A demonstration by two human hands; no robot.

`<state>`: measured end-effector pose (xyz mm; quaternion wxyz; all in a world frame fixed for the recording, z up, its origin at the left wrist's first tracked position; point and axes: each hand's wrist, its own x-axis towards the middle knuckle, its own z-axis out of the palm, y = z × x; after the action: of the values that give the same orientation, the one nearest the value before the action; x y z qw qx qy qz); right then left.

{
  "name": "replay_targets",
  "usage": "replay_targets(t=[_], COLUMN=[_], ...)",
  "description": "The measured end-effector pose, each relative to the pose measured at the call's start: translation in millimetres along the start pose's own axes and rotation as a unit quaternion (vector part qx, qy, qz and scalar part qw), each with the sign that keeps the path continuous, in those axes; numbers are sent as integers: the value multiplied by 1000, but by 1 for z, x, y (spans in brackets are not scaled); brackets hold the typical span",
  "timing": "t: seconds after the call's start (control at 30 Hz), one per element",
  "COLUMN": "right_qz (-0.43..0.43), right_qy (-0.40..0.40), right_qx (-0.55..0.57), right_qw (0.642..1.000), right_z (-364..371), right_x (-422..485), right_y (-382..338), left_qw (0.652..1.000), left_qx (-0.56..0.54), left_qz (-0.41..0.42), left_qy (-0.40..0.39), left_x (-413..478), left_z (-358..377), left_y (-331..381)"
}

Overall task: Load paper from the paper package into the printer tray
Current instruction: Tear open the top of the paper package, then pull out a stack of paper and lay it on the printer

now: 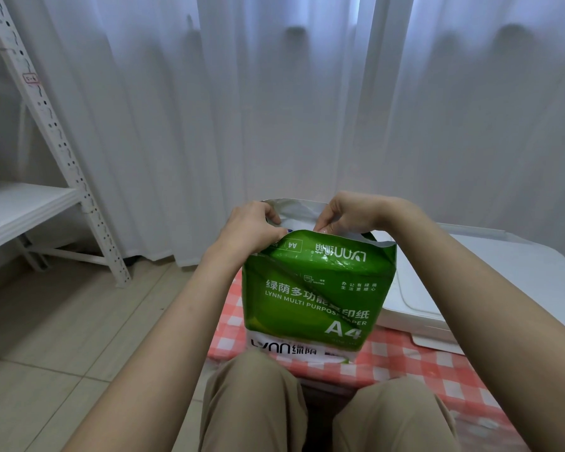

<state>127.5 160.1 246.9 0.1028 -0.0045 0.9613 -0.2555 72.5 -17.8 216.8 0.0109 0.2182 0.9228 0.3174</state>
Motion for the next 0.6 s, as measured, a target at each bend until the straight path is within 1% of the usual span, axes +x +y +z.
replay_targets(t=[0.17, 0.3, 0.43, 0.6], right_qz=[-6, 1, 8, 5], right_qy=[40, 47, 70, 66], right_qx=[-56, -60, -112, -172], right_qw=[998, 997, 991, 983], right_z=[5, 5, 5, 6], right_x=[0, -2, 3, 7], right_y=[-5, -8, -10, -11], left_qw=[1000, 1000, 1000, 1000], left_qx=[3, 0, 7, -2], left_qz=[-12, -18, -18, -21], left_qy=[-2, 4, 8, 10], left_x=[2, 5, 6, 9], left_z=[1, 2, 2, 3], left_y=[1, 1, 1, 1])
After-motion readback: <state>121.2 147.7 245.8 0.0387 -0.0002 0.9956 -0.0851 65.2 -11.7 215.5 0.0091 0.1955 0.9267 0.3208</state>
